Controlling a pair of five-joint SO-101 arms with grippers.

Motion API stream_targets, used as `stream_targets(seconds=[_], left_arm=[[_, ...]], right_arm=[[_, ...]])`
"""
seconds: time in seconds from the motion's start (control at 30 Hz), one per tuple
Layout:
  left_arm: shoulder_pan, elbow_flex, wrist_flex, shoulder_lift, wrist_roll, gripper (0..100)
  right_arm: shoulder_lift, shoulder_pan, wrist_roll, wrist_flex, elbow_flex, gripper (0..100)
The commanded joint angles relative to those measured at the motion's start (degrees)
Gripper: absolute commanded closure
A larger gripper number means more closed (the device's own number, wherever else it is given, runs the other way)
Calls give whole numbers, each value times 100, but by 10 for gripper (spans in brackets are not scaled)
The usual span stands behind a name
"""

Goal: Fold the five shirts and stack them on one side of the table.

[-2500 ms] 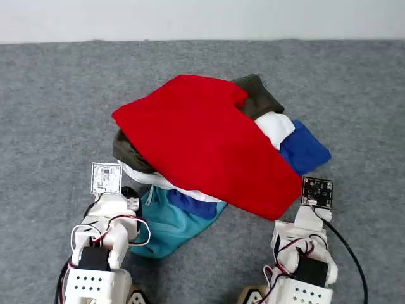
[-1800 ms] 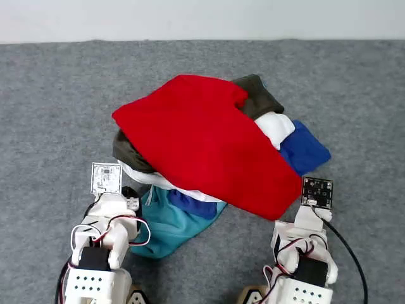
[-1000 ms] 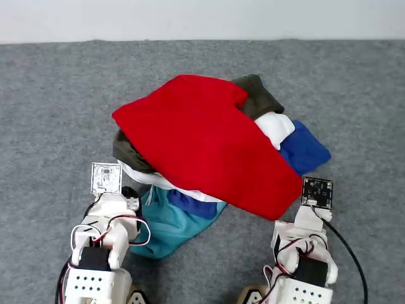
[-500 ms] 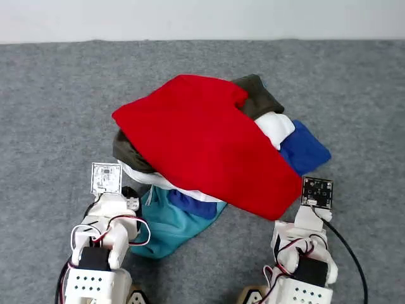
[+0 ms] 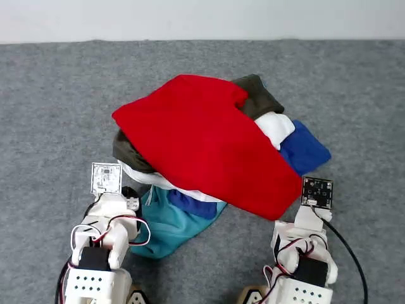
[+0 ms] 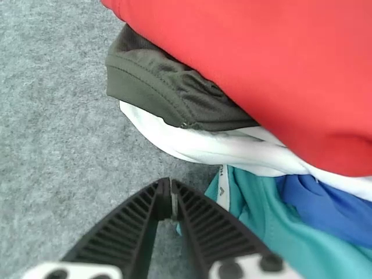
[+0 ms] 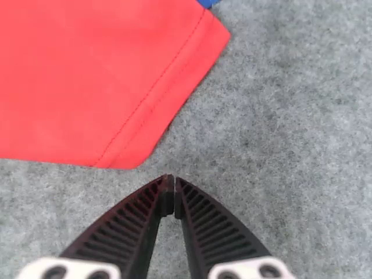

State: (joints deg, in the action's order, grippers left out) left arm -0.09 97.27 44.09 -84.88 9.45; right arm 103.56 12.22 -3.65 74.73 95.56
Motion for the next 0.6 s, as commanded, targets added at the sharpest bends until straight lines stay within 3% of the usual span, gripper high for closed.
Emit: stream_targets(seconds=[0.0, 0.17, 0.57], left_arm=[[62, -40, 0, -53, 26, 986], [466, -40, 18, -53, 18, 986], [448, -66, 211, -62, -35, 985]], right_arm=[[31, 57, -53, 31, 79, 987], [31, 57, -53, 31, 79, 987], [31, 57, -53, 31, 79, 987]])
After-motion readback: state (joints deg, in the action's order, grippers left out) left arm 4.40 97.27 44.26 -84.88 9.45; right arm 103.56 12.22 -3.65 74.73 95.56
